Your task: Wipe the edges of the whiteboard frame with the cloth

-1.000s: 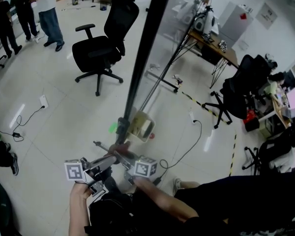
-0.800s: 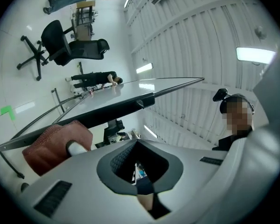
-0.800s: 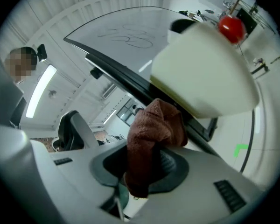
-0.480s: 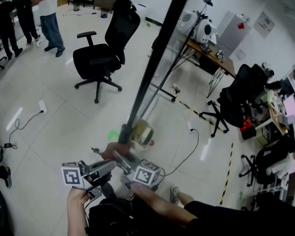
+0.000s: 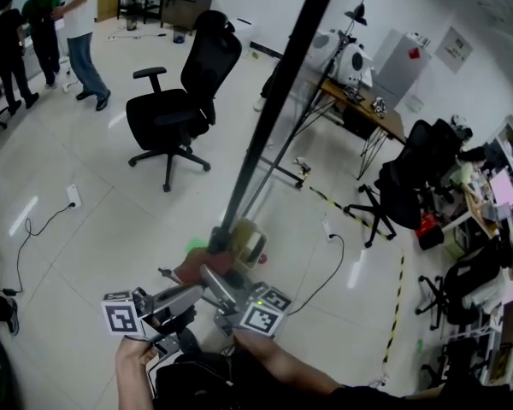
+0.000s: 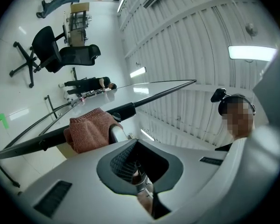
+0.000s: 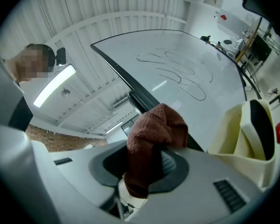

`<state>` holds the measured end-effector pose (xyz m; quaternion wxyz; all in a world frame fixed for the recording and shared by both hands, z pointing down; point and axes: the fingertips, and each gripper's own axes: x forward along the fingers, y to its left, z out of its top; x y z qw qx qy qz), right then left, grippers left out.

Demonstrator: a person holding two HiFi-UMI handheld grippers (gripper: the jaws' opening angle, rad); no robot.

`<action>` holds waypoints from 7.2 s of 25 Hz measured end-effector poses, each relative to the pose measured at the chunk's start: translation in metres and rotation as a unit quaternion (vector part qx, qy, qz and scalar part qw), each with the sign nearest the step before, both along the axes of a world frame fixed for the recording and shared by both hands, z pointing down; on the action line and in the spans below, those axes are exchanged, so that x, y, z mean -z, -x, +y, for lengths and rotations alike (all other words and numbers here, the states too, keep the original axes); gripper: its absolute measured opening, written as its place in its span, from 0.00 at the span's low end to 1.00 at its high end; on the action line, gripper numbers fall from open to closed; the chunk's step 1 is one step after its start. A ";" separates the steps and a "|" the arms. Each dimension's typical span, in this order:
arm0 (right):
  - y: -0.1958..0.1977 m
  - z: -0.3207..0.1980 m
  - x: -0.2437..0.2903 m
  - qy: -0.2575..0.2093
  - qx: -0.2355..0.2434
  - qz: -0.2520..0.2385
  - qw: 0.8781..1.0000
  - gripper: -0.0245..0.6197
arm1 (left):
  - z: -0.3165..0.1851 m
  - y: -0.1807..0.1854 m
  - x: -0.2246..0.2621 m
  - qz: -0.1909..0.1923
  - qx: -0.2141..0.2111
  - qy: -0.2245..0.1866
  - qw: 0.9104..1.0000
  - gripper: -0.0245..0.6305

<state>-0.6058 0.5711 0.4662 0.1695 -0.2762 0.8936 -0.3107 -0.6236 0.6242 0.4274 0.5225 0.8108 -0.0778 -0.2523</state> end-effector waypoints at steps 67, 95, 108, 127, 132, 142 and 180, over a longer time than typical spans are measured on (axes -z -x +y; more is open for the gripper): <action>-0.010 -0.025 0.273 -0.196 -0.004 0.046 0.980 0.21 | 0.005 -0.018 0.160 -0.012 -0.036 -0.199 0.979 0.02; -0.013 -0.017 0.381 -0.248 0.046 0.065 0.966 0.21 | -0.009 -0.058 0.288 -0.053 -0.030 -0.280 0.958 0.02; -0.019 -0.013 0.430 -0.311 0.044 0.101 0.944 0.21 | -0.012 -0.074 0.317 -0.068 -0.024 -0.327 0.942 0.02; -0.016 -0.011 0.501 -0.356 0.043 0.123 0.925 0.21 | -0.014 -0.081 0.388 -0.070 -0.019 -0.377 0.923 0.02; -0.018 -0.011 0.522 -0.369 0.037 0.131 0.919 0.21 | -0.006 -0.084 0.406 -0.067 -0.023 -0.392 0.917 0.02; -0.016 -0.007 0.573 -0.407 0.021 0.140 0.902 0.21 | 0.005 -0.074 0.476 -0.029 -0.018 -0.421 0.906 0.02; -0.061 -0.099 0.683 -0.460 0.040 0.284 0.840 0.21 | -0.042 -0.151 0.519 -0.123 0.119 -0.445 0.879 0.02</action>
